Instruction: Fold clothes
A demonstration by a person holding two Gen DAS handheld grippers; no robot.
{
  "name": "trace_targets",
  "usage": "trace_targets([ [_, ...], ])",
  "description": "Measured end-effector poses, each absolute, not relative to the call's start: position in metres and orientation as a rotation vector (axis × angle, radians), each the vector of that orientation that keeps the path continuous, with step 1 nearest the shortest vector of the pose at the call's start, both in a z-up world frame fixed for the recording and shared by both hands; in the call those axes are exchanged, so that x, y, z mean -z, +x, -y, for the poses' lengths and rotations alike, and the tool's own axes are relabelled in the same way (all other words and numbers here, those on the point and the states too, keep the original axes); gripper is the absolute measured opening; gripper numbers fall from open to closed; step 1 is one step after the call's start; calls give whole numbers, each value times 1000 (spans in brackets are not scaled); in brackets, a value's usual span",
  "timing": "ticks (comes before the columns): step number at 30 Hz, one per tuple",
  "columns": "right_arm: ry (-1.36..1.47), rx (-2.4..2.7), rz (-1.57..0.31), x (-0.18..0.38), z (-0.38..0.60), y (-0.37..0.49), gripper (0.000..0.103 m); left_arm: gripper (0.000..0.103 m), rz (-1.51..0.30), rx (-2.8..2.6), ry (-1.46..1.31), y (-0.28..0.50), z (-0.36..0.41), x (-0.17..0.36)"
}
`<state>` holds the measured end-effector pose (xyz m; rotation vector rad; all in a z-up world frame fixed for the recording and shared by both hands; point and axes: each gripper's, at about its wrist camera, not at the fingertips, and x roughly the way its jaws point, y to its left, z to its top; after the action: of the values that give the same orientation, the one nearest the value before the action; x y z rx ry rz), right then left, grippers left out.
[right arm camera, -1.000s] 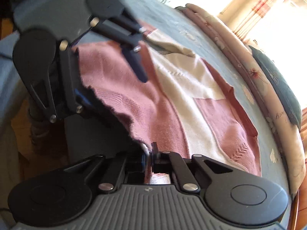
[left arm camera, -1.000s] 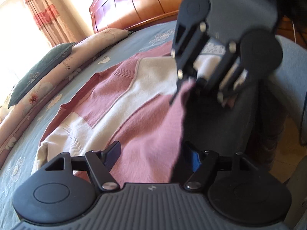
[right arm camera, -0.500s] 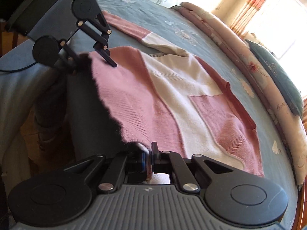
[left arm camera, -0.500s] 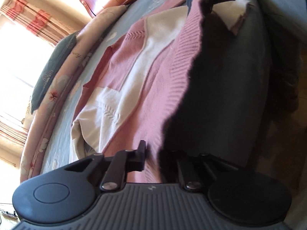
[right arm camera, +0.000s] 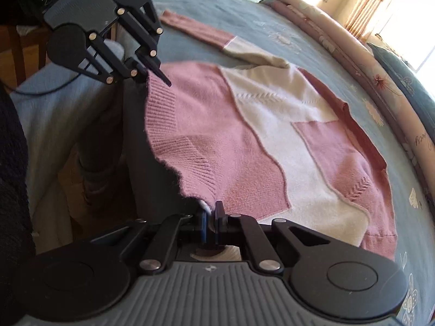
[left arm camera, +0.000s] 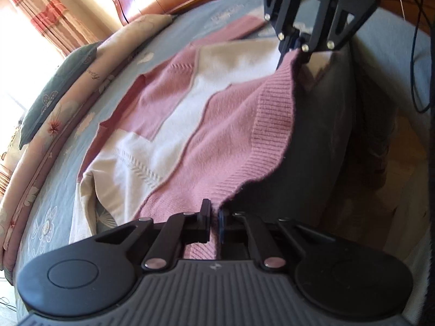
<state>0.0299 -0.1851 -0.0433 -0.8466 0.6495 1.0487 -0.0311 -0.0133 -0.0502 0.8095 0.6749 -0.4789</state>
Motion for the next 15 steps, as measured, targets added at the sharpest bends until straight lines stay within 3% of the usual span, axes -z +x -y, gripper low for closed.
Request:
trace_targets([
  [3,-856,-1070,-697,51,182,27,15,4,-701,487,826,-30,15,54],
  [5,-887,-1089,-738,63,178,22,23,10,-761,506,828,-31,14,60],
  [10,-962,-1102,-768,72,183,8,25,14,-784,588,834,-49,11,49],
  [15,-855,-1020,-739,37,214,23,31,15,-717,557,720,-42,8,13],
])
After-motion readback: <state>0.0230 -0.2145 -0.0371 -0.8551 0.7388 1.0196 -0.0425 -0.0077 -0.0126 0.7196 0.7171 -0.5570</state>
